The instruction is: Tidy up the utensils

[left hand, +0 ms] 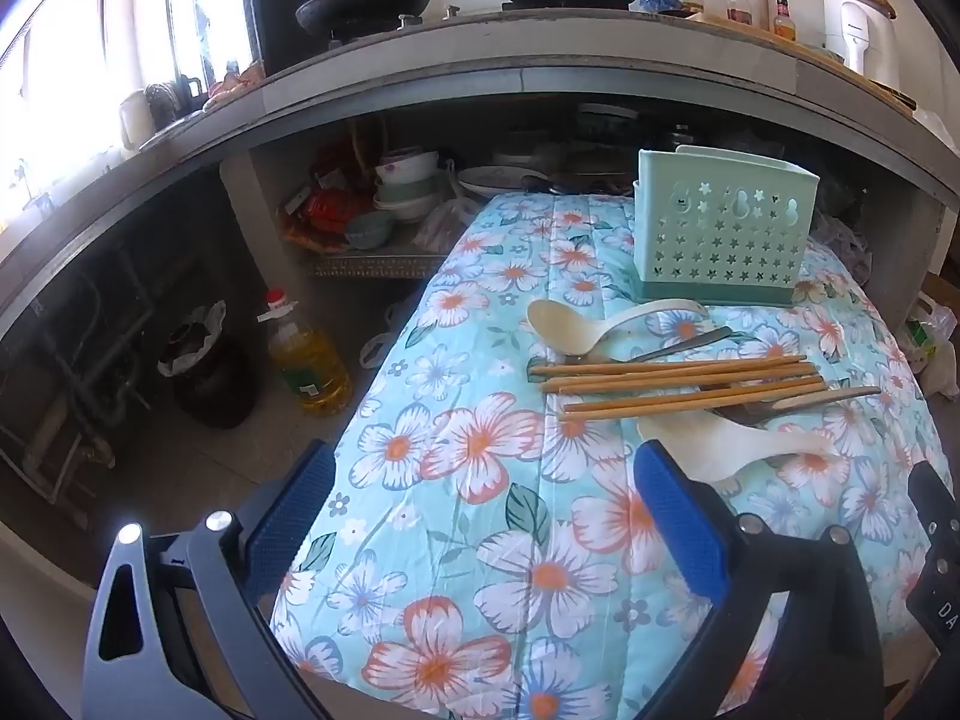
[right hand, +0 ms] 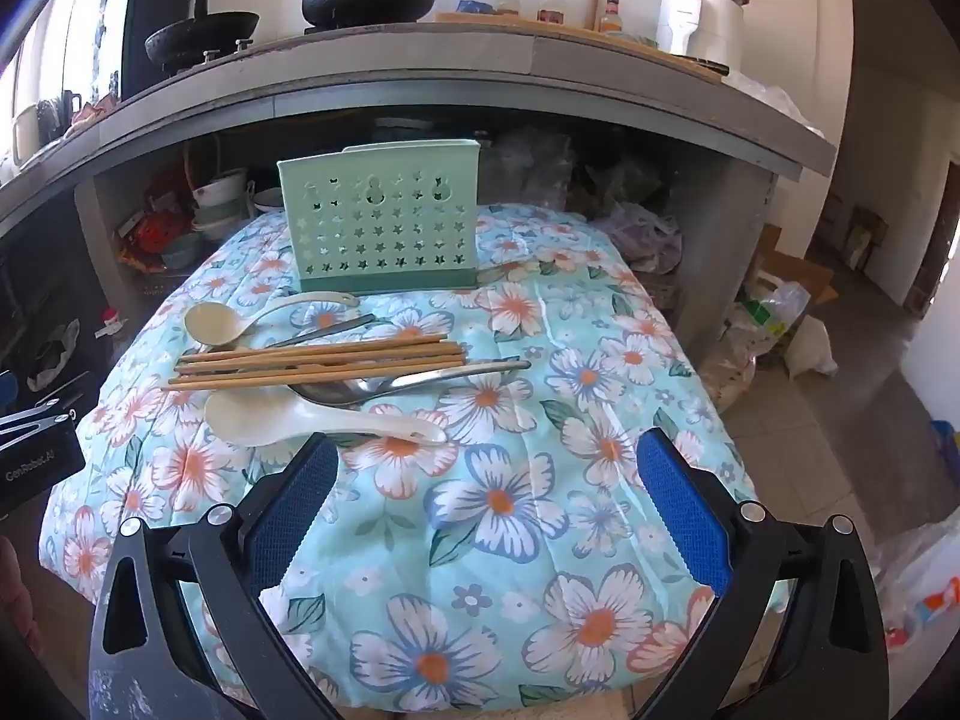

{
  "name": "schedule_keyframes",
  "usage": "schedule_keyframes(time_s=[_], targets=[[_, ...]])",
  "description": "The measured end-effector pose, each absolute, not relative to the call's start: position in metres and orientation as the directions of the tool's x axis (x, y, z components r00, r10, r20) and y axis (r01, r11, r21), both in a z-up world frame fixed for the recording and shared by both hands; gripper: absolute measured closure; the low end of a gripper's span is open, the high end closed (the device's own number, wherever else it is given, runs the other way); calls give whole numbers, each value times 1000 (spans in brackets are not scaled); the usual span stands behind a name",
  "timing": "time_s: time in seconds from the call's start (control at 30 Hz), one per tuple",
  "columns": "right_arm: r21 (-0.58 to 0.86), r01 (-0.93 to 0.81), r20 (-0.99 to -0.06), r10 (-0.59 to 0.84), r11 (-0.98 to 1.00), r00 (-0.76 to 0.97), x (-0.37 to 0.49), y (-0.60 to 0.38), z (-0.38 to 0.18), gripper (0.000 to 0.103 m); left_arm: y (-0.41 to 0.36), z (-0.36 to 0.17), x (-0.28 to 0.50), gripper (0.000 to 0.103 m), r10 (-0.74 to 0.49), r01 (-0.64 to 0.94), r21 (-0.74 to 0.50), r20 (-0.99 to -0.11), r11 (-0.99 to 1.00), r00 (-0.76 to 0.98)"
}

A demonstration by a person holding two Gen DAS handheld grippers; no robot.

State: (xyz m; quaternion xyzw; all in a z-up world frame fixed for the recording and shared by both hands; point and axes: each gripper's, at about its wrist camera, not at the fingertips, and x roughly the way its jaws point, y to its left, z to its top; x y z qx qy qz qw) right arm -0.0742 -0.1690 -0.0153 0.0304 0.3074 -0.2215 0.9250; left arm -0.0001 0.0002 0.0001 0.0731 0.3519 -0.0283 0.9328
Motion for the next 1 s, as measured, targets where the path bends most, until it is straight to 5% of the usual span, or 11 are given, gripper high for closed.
schedule_keyframes(time_s=[1.0], targets=[[-81,428,-580,-392,900,714,-74,-168,-9,8,-1,5,0,5,-11,118,121,-653,986,757]])
